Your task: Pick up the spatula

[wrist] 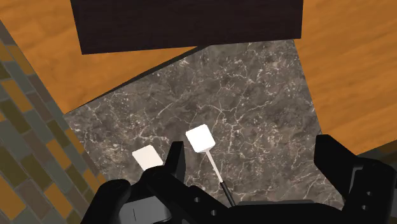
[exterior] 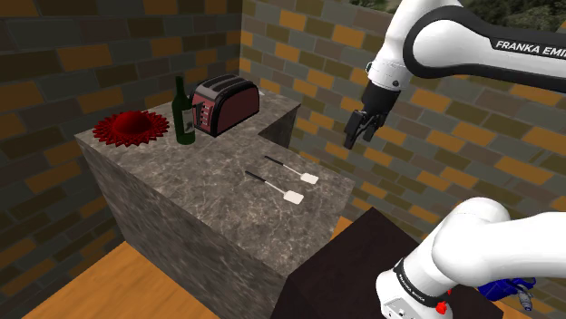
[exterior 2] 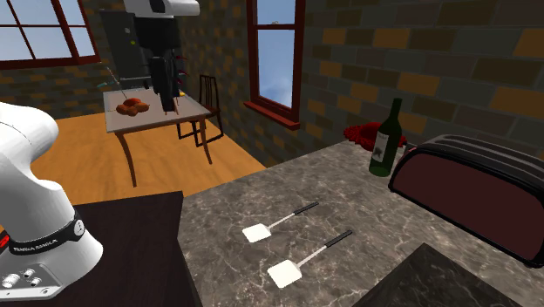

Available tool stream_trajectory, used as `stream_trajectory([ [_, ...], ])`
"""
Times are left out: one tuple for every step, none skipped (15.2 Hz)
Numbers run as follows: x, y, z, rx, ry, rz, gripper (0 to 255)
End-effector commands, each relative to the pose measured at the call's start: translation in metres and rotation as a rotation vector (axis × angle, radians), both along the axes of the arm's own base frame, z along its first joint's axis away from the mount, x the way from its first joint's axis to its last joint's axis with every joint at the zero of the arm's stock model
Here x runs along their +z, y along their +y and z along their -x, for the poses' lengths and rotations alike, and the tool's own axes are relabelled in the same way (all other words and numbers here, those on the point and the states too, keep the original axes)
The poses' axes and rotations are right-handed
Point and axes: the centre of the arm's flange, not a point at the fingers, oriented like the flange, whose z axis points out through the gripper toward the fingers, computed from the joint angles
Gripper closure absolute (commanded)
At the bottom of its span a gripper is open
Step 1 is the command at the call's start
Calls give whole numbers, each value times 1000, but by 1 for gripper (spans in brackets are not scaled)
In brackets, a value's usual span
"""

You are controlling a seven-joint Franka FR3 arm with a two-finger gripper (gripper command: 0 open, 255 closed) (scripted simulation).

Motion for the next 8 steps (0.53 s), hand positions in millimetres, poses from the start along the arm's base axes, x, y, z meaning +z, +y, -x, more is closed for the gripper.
stream_trajectory([
  [0,0,0,0,0,0,0],
  [-11,-1,-7,10,-3,1,0],
  [-22,-1,-14,20,-5,3,0],
  [-32,-1,-22,30,-8,4,0],
  [-43,-2,-29,40,-11,5,0],
  [-54,-2,-36,51,-14,7,0],
  [-65,-2,-44,61,-16,8,0],
  [-75,-3,-51,71,-19,10,0],
])
